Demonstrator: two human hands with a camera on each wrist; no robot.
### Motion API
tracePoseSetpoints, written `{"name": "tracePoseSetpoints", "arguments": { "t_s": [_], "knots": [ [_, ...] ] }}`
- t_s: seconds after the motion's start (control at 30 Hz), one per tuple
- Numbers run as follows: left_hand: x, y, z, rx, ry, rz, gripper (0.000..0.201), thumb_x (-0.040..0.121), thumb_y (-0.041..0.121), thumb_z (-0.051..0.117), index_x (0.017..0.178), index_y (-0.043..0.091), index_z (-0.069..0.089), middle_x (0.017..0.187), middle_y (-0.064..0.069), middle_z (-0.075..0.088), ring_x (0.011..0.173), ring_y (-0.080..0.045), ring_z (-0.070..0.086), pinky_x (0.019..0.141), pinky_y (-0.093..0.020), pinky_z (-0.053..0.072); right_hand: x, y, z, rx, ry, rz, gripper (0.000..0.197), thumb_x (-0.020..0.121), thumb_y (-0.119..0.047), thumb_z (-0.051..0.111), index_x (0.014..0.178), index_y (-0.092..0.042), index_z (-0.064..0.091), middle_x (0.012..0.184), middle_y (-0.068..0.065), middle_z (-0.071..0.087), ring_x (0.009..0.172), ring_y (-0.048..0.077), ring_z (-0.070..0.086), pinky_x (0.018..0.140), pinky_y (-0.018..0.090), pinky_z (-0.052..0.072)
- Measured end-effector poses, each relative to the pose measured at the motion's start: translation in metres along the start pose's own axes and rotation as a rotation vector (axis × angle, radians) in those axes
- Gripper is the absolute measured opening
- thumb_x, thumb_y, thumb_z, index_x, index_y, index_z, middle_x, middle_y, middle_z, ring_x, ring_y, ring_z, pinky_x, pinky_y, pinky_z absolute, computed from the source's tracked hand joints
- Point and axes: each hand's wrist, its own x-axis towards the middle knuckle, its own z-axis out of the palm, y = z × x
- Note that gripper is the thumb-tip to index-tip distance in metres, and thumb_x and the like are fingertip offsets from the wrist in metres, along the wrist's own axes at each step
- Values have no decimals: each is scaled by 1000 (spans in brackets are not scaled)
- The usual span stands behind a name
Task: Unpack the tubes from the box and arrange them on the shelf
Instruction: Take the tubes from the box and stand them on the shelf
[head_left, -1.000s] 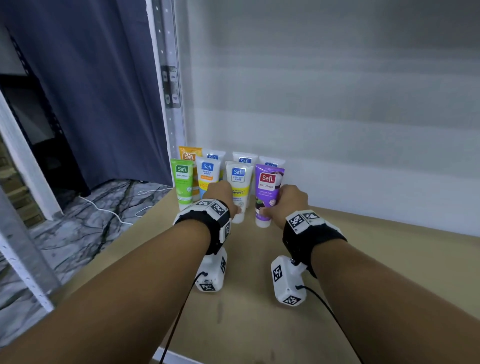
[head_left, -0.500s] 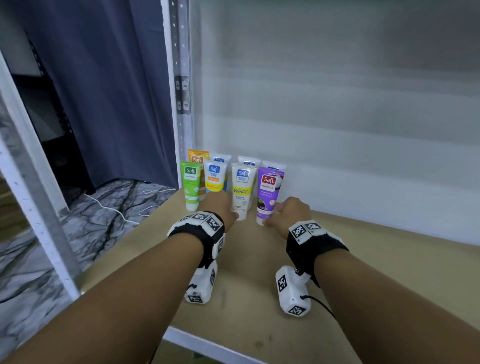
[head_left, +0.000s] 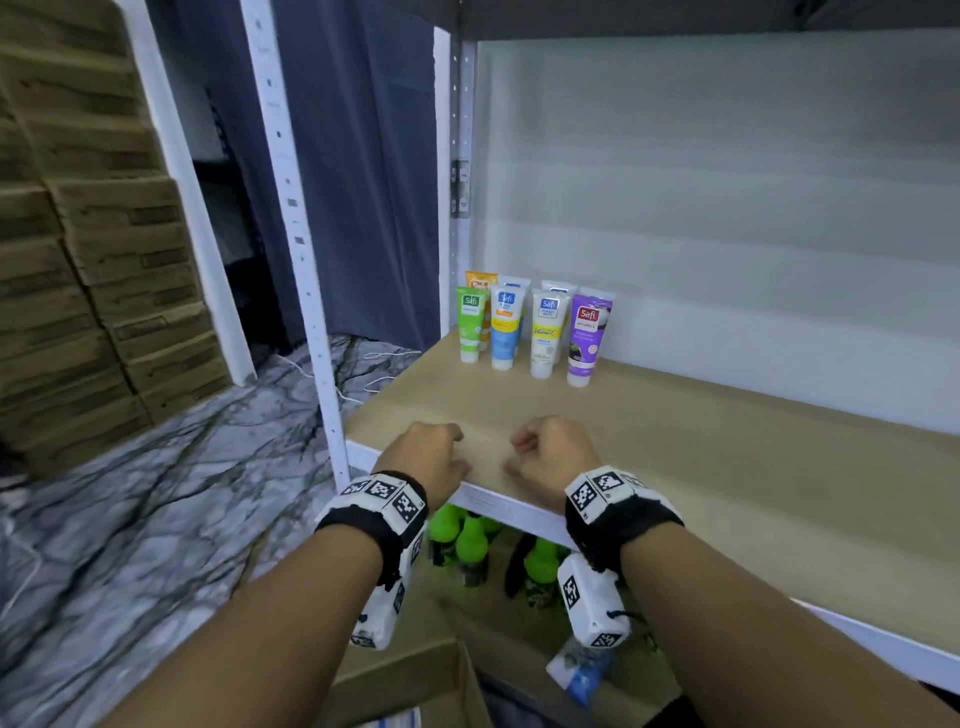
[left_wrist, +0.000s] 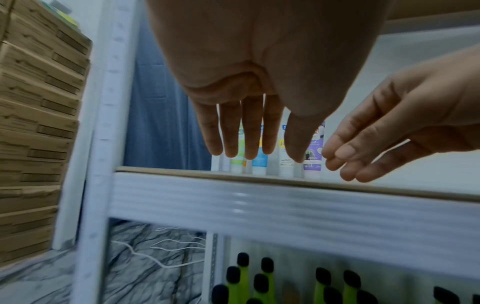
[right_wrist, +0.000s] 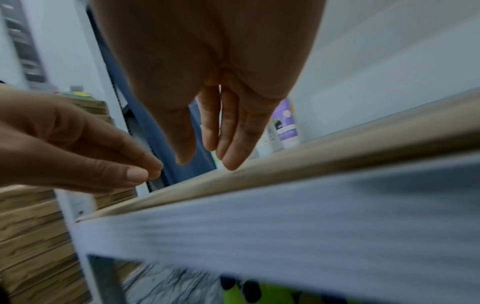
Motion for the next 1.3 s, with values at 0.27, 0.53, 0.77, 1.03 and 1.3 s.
{"name": "tracePoseSetpoints", "arguments": {
  "t_s": [0.27, 0.53, 0.77, 1.03, 1.3],
  "knots": [
    [-111, -72, 52, -19, 5, -140, 36, 88, 38, 59, 119, 20, 61, 111, -12, 69, 103, -31, 64, 85, -39, 54, -76, -28, 81, -35, -118, -221, 17, 80, -20, 71, 96, -13, 73, 94, 3, 74, 89, 17, 67, 88, 21, 48],
    [-171, -161, 158, 22, -326, -394, 36, 88, 29, 58, 120, 13, 60, 116, -12, 66, 107, -30, 62, 91, -37, 52, -103, 21, 217, -172, -497, -4, 26, 77, -24, 75, 98, -9, 71, 99, 8, 71, 94, 24, 66, 87, 34, 54],
    [-185, -207, 235, 70, -563, -542, 27, 92, 21, 56, 114, 8, 63, 118, -14, 65, 107, -31, 63, 87, -37, 53, -112, 72, 303, -326, -800, 130, 15, 82, -17, 71, 71, -11, 63, 76, 4, 62, 85, 20, 60, 71, 22, 44],
    [-190, -222, 302, 20, -635, -700, 27, 95, 10, 44, 115, 9, 62, 121, -12, 62, 110, -28, 62, 89, -38, 53, -107, 105, 376, -378, -917, 127, 35, 75, -22, 78, 105, -8, 68, 105, 9, 66, 98, 24, 64, 86, 33, 55],
    [-196, -224, 325, -29, -528, -871, 50, 86, 36, 62, 126, 8, 49, 133, -17, 48, 124, -33, 47, 95, -42, 48, -108, 121, 402, -406, -931, 122, 23, 71, -9, 75, 93, -13, 73, 99, 7, 67, 92, 25, 66, 81, 35, 58]
  ]
}}
